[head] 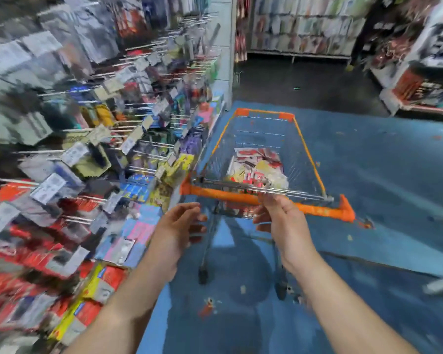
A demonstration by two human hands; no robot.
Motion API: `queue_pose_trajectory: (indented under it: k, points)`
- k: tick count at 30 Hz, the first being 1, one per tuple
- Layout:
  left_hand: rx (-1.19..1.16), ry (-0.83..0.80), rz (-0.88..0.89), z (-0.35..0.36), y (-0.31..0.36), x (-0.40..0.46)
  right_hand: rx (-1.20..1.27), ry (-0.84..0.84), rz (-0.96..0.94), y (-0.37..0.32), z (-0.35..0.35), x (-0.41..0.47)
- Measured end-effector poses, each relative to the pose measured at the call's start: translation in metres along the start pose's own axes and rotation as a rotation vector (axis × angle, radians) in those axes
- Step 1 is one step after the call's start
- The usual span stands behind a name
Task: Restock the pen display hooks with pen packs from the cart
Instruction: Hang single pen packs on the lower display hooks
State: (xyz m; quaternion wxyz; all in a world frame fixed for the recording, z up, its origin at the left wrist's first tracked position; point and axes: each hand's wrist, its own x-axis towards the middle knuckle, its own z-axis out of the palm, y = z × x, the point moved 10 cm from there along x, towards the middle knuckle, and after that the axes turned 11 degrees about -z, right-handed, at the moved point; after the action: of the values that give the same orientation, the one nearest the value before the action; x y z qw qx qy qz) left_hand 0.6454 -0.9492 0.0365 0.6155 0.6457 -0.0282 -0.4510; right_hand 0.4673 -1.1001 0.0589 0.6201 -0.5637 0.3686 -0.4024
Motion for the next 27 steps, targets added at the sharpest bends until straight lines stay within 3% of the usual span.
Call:
queue_pose_trajectory:
  k: [9, 20, 27]
  points:
    - [0.105, -0.095, 0.037, 0.077, 0.034, 0.044, 0.027, 0.155, 0.005, 0.001, -0.07, 0.062]
    - [0.056, -0.167, 0.023, 0.118, 0.081, 0.155, 0.023, 0.234, 0.03, 0.022, -0.069, 0.161]
    - [0.054, -0.186, -0.085, 0.129, 0.101, 0.245, -0.036, 0.295, 0.098, 0.038, -0.051, 0.242]
